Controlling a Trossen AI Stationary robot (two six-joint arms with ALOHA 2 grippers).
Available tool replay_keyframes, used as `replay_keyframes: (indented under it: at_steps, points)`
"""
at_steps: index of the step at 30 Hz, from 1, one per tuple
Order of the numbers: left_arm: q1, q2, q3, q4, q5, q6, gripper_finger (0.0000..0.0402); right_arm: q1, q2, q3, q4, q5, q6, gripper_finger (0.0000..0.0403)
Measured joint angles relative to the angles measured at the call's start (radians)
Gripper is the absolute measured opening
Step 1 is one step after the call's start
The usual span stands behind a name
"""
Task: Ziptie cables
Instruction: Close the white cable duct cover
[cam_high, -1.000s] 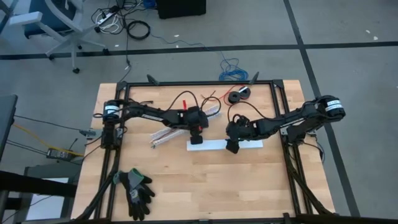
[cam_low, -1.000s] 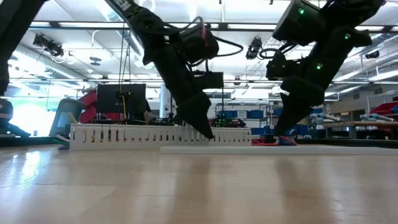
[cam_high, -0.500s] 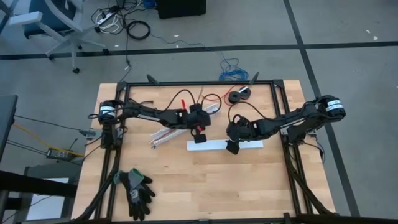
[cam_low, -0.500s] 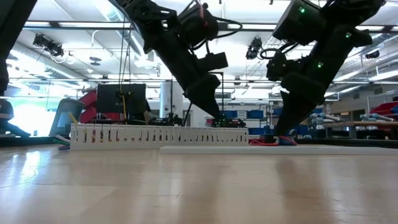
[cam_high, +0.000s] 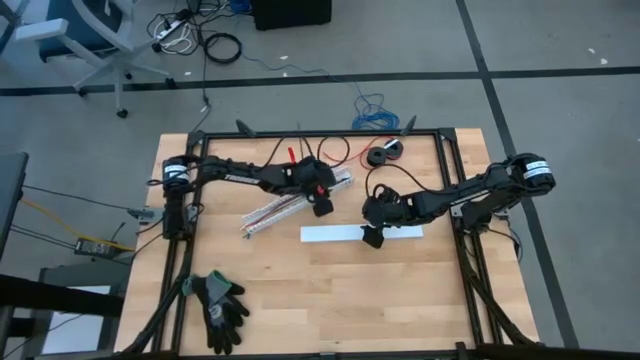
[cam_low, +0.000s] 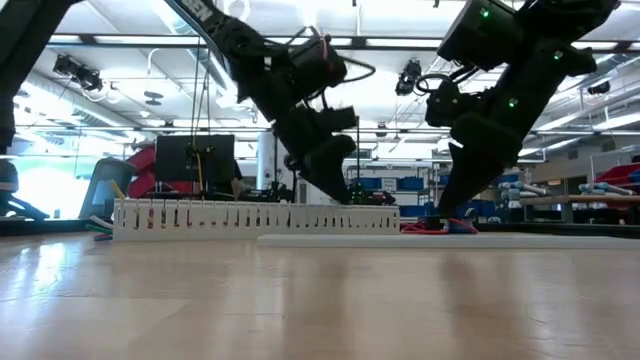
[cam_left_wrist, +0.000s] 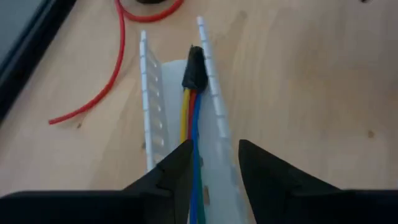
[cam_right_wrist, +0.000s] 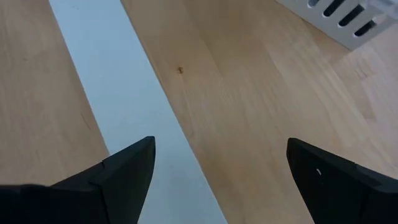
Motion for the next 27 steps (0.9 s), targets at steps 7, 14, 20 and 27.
replay_keyframes:
  at_steps: [7, 14, 20, 27]
  points:
    - [0.009, 0.052, 0.000, 0.009, 0.146, 0.004, 0.0137, 0.000, 0.000, 0.000, 0.004, 0.000, -0.007, 0.0345]
    - [-0.003, 0.052, 0.000, -0.122, 0.119, 0.136, 0.0105, -0.001, 0.000, 0.000, -0.004, 0.000, -0.011, 0.0346]
    - [-0.010, 0.045, 0.003, -0.217, 0.138, 0.231, 0.0065, -0.001, 0.000, 0.000, -0.013, 0.000, -0.038, 0.0346]
    - [-0.038, 0.027, 0.001, -0.270, 0.183, 0.422, 0.0056, -0.009, 0.000, 0.000, -0.016, 0.001, -0.050, 0.0346]
